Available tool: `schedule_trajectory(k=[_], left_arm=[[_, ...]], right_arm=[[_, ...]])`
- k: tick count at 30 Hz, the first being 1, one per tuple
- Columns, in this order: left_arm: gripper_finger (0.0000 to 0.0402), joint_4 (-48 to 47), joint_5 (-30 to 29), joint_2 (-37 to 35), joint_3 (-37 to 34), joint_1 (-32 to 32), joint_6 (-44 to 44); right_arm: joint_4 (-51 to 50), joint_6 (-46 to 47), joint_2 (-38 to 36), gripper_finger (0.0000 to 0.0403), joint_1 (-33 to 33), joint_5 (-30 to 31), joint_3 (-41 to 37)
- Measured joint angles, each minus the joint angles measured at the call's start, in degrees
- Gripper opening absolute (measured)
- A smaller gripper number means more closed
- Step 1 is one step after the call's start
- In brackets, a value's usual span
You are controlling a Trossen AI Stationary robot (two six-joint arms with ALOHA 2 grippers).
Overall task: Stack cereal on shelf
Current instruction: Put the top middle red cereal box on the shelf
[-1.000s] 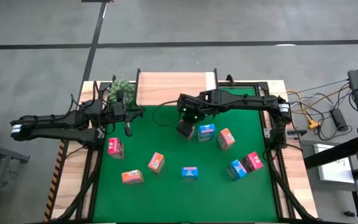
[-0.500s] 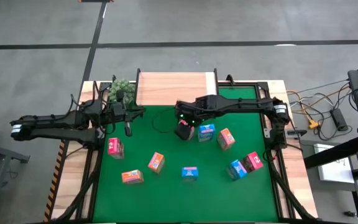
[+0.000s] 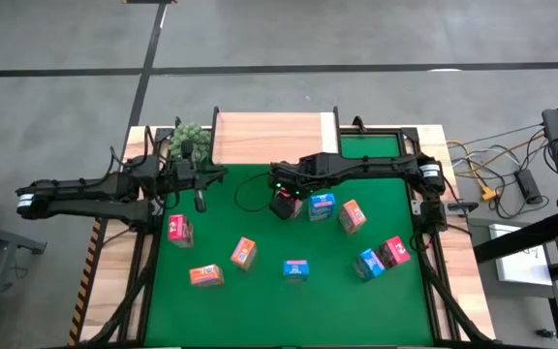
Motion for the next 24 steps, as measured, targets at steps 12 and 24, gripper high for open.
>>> schedule_trajectory(k=[12,24], left_arm=[[0.0,0.0,0.0,0.04,0.0,-0.01,0.0],[0.0,0.0,0.0,0.04,0.0,-0.01,-0.02]], right_arm=[[-0.91,-0.87,3.32,0.0269,0.02,1.29,0.17],[-1.87,-0.63,1.78,0.0263,0.24,3.98,-0.04]])
